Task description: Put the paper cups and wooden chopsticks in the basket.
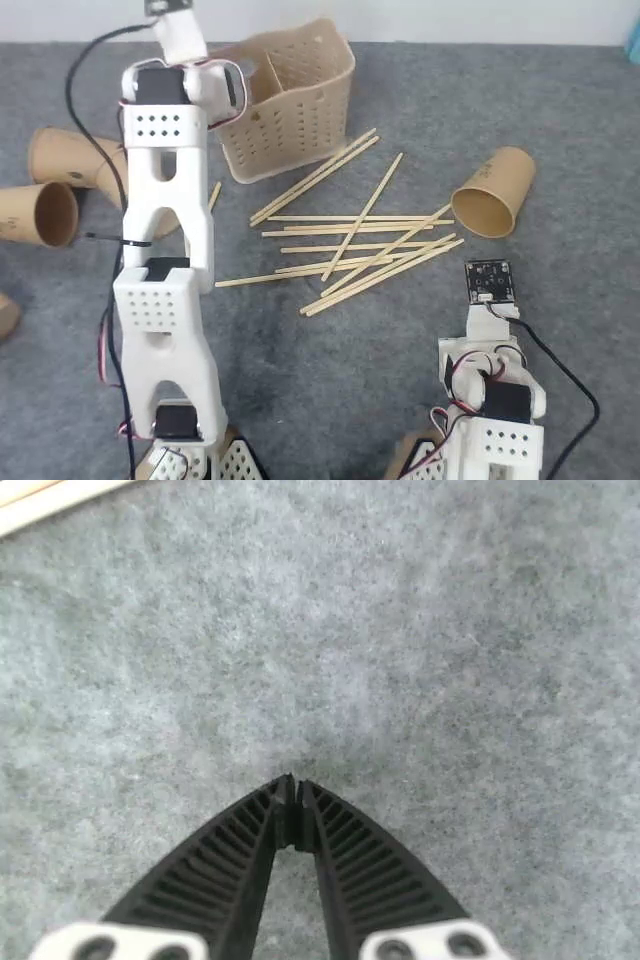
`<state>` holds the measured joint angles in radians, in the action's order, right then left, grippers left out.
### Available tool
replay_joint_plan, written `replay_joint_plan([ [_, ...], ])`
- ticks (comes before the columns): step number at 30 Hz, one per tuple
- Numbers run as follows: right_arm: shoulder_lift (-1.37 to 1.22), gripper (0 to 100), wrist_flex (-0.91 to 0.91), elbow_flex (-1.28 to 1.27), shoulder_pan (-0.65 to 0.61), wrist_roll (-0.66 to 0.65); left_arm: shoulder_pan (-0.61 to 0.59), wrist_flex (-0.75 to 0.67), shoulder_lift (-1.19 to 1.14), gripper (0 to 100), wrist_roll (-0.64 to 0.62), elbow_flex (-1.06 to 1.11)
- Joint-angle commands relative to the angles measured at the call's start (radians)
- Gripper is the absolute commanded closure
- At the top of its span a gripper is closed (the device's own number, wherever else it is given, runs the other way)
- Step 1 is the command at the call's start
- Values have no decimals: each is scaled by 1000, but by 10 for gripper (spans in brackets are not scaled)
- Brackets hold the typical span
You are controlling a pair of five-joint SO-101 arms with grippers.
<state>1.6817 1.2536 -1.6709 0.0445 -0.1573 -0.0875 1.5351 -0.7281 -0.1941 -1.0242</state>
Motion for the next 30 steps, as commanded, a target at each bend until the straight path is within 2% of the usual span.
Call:
replay_joint_plan([
  [1,16,986,7,8,-5,-12,21,81,8,989,163,4],
  [11,16,986,7,8,-5,-12,40,224,9,989,301,-67],
  [27,16,986,7,8,-5,-12,46,206,91,987,287,-77],
  [30,16,986,7,8,-5,-12,44,195,97,936,239,-81],
])
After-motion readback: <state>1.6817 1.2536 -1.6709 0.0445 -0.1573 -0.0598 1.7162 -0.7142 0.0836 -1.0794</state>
